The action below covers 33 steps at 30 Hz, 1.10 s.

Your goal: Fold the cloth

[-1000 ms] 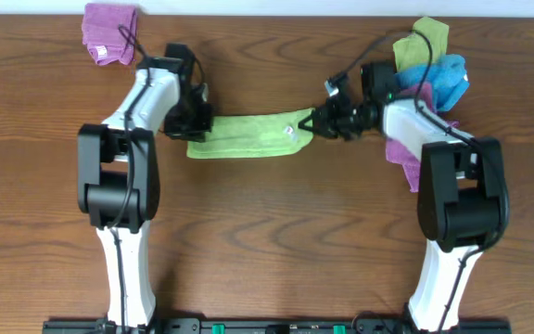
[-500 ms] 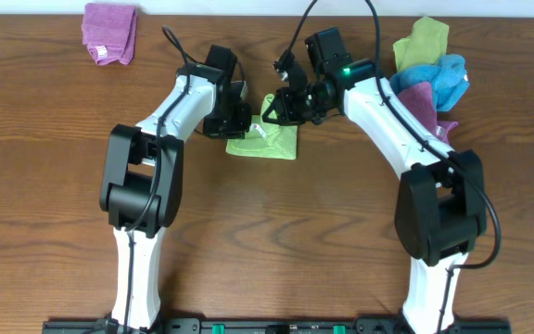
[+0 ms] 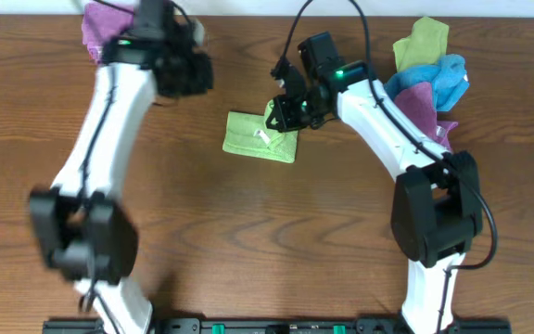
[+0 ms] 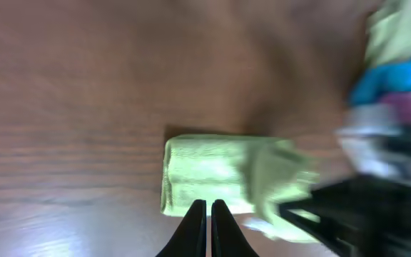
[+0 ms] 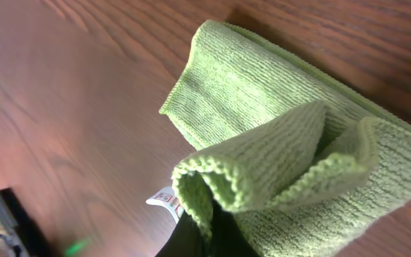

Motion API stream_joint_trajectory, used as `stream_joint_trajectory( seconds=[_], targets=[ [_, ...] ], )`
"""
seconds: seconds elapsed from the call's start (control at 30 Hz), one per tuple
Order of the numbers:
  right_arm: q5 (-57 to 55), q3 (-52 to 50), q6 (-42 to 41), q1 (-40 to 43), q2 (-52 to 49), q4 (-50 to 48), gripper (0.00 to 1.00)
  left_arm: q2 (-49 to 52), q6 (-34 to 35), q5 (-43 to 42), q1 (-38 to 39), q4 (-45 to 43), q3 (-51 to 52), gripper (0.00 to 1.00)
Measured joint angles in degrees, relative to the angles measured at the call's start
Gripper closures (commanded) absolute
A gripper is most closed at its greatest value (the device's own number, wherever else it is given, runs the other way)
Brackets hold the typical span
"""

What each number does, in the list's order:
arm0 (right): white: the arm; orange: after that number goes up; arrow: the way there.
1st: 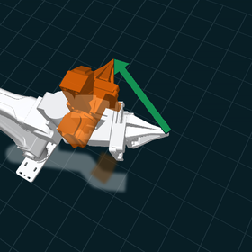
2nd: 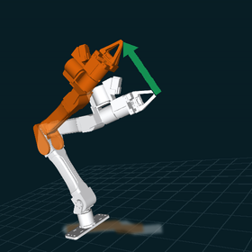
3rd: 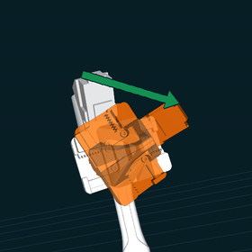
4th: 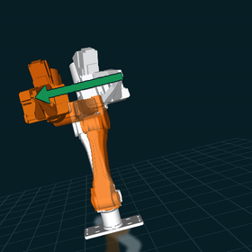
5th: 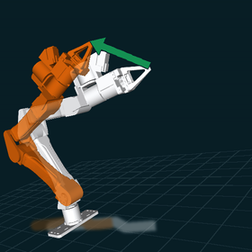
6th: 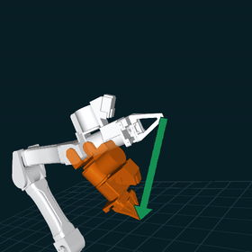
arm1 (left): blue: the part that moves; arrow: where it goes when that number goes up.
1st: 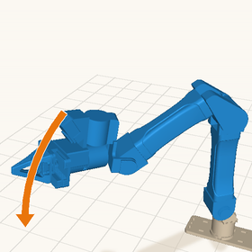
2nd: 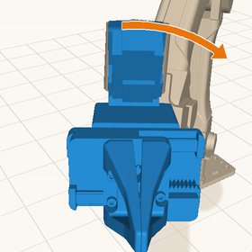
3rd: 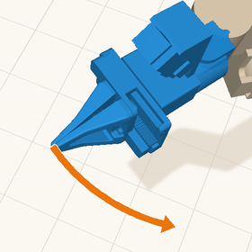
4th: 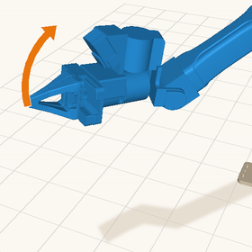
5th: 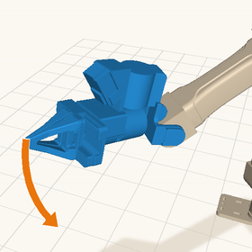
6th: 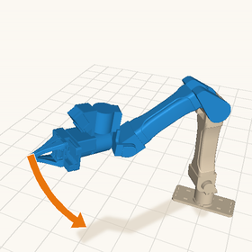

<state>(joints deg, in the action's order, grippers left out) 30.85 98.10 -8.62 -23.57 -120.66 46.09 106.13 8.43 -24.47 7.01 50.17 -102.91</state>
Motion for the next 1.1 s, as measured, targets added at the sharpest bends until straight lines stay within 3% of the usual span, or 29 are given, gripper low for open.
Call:
stream_joint_trajectory(
  seconds=[0.17, 0.2, 0.27, 0.43, 0.63, 0.7, 0.77, 0.8, 0.87, 0.93, 1.0, 1.1],
  targets=[
    [-1.4, 0.0, 0.0, -2.1, -2.4, -3.2, 0.99, -9.3, -2.6, -0.2, -1.6, 4.6, -0.5, 0.94],
    [-1.6, 0.0, 0.0, -2.5, -3.0, -4.1, 0.89, -10.6, -3.1, -0.2, -1.7, 5.5, -0.5, 0.94],
    [-1.9, 0.0, -0.9, -3.0, -3.6, -5.7, 0.49, -11.4, -3.9, -0.1, -1.7, 6.3, -0.5, 0.94],
    [2.6, 0.0, -1.7, -5.1, -4.5, -12.5, 0.37, -11.3, -5.3, 0.5, -1.7, 6.7, -0.5, 0.94],
    [8.4, 0.6, -2.5, -5.9, -4.5, -10.4, 0.48, -11.3, -6.9, 3.5, -3.0, 6.8, -0.4, 0.94],
    [8.3, 1.7, -1.8, -4.6, -4.3, -6.4, 0.45, -11.3, -7.7, 3.8, -4.1, 6.3, 1.2, 0.84],
    [7.1, 3.3, -0.8, -2.7, -3.5, -1.5, 0.44, -11.0, -8.6, 3.3, -5.1, 4.7, 4.8, 0.65],
    [6.0, 4.0, 0.0, -1.6, -2.6, 1.1, 0.44, -10.6, -9.0, 2.6, -5.5, 3.5, 6.9, 0.63],
    [3.8, 4.9, 1.9, 0.7, -0.3, 5.9, 0.55, -9.3, -9.3, 0.5, -5.8, 0.1, 11.9, 0.57],
    [2.0, 5.7, 4.1, 3.0, 1.9, 10.5, 0.99, -7.1, -9.6, -2.2, -5.8, -4.6, 17.7, 0.53],
    [0.8, 6.1, 5.6, 5.3, 3.5, 14.4, 0.98, -4.9, -9.3, -4.8, -5.7, -9.6, 22.7, 0.45],
    [-1.1, 4.7, 6.9, 8.3, 3.8, 14.4, 0.99, -1.4, -8.0, -7.8, -5.6, -14.8, 26.9, 0.44]
  ],
)
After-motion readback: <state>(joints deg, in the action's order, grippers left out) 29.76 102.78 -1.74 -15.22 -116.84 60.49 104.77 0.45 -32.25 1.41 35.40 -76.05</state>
